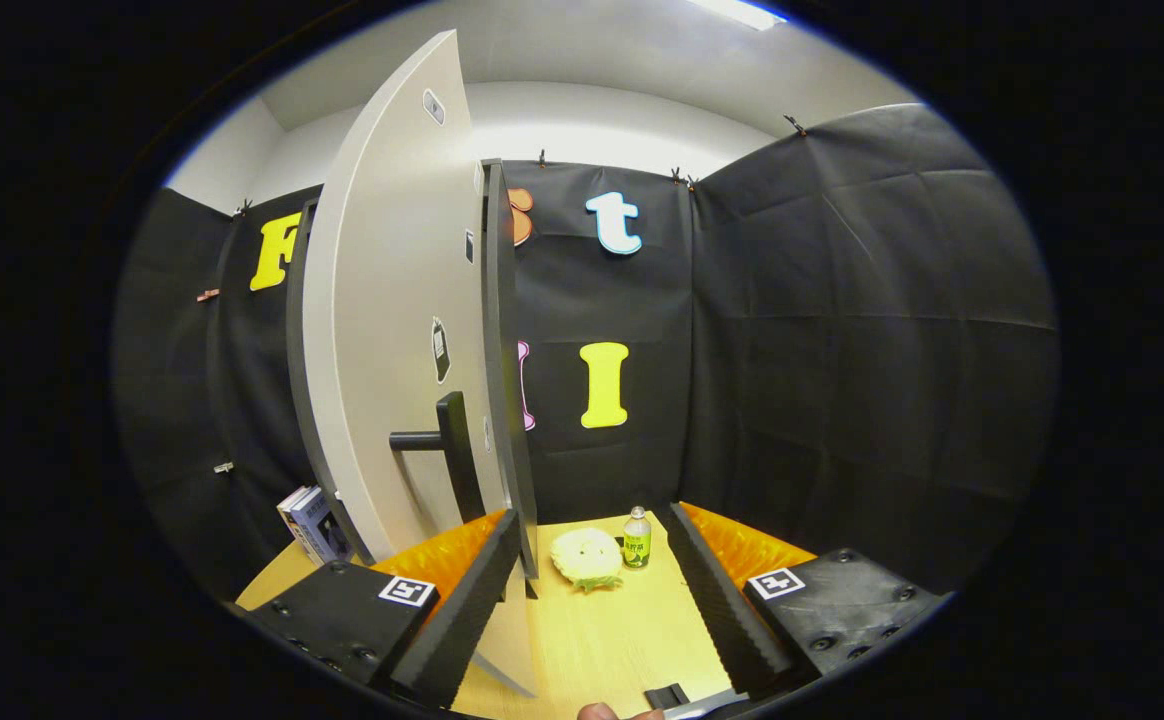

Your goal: Open the shoe cabinet door, grab the shoes and put them into the shoe cabinet, then close the shoe cabinet door.

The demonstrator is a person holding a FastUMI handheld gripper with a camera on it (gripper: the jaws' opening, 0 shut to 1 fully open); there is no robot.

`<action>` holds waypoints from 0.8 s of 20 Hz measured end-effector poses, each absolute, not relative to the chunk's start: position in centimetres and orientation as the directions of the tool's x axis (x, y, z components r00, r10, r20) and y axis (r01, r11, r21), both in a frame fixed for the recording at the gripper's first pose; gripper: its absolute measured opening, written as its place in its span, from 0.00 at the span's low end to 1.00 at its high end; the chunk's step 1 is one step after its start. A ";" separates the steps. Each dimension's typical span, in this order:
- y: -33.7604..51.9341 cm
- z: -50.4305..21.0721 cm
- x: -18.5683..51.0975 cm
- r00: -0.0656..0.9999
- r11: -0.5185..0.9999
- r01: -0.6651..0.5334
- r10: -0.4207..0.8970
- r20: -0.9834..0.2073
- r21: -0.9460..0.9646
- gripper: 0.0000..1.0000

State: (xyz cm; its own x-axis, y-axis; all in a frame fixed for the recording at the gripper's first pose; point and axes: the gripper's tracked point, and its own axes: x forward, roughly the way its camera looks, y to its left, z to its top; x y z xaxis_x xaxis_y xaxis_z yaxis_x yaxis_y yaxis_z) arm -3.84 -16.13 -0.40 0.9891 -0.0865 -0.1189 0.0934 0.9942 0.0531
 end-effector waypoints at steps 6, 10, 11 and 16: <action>-10.3 -0.8 -4.4 0.990 0.995 0.073 -0.065 -0.127 0.066 0.98; -4.7 -1.1 -4.3 0.992 0.997 0.023 -0.014 -0.124 0.072 0.98; -3.2 -1.2 -4.0 0.992 0.997 0.005 0.004 -0.125 0.078 0.98; 2.8 -2.0 -2.0 0.988 0.989 -0.069 0.086 -0.127 0.131 0.98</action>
